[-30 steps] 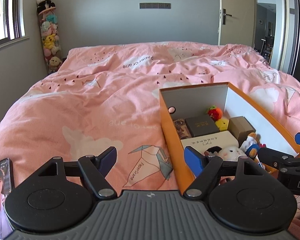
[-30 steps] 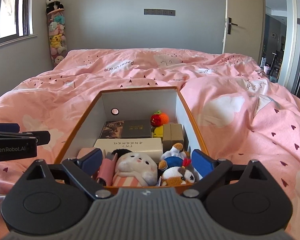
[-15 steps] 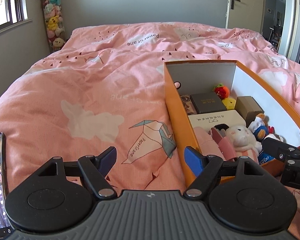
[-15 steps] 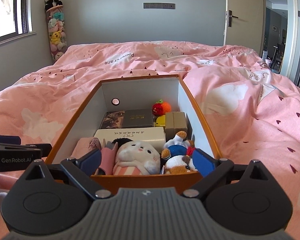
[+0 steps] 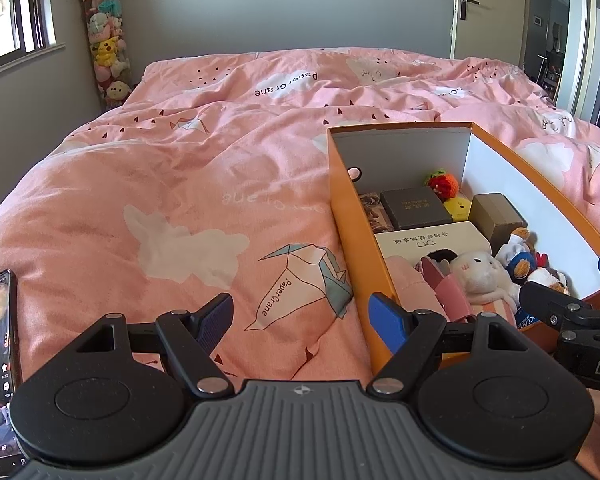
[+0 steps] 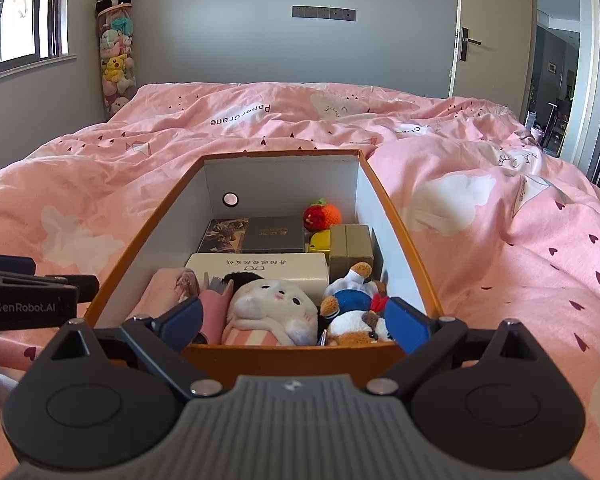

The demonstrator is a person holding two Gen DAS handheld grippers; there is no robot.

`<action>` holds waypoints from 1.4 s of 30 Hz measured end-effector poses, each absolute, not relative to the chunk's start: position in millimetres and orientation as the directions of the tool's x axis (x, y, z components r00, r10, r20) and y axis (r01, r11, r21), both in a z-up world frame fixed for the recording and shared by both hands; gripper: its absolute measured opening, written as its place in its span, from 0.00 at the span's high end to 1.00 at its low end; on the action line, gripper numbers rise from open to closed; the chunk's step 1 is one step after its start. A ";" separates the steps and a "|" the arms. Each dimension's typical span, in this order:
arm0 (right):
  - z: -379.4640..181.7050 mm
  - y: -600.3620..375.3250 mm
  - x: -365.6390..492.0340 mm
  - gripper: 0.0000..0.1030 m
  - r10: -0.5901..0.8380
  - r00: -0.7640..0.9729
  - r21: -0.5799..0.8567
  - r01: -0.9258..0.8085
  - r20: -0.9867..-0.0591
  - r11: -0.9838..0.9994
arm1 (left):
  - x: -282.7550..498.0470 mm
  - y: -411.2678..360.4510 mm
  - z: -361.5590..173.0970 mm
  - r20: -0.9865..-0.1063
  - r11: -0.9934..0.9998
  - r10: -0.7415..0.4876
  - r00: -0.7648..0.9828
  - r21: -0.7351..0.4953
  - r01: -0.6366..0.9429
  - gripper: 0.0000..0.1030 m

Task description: Organize objects

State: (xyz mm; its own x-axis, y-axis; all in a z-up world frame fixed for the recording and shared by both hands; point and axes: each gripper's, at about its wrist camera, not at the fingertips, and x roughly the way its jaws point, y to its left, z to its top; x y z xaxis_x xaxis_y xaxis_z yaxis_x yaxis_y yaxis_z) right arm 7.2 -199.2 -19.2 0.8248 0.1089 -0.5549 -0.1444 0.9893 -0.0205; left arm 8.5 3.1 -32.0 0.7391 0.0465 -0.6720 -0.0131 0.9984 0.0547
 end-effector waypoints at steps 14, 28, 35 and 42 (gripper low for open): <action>-20.3 -197.5 8.8 0.05 0.102 0.822 -0.033 -0.146 -0.561 0.989 | 7.9 3.5 -30.1 -0.668 0.998 0.050 0.742 0.058 -0.014 0.13; -20.4 -197.3 9.0 0.05 0.101 0.821 -0.034 -0.145 -0.561 0.989 | 6.9 5.1 -28.2 -0.665 0.998 0.053 0.745 0.060 -0.018 0.13; -20.1 -197.1 8.8 0.05 0.101 0.821 -0.034 -0.145 -0.561 0.989 | 6.7 4.7 -28.1 -0.665 0.998 0.054 0.745 0.061 -0.018 0.13; -20.1 -197.1 8.8 0.04 0.100 0.821 -0.035 -0.145 -0.562 0.989 | 6.9 5.8 -26.9 -0.664 0.998 0.053 0.746 0.063 -0.015 0.13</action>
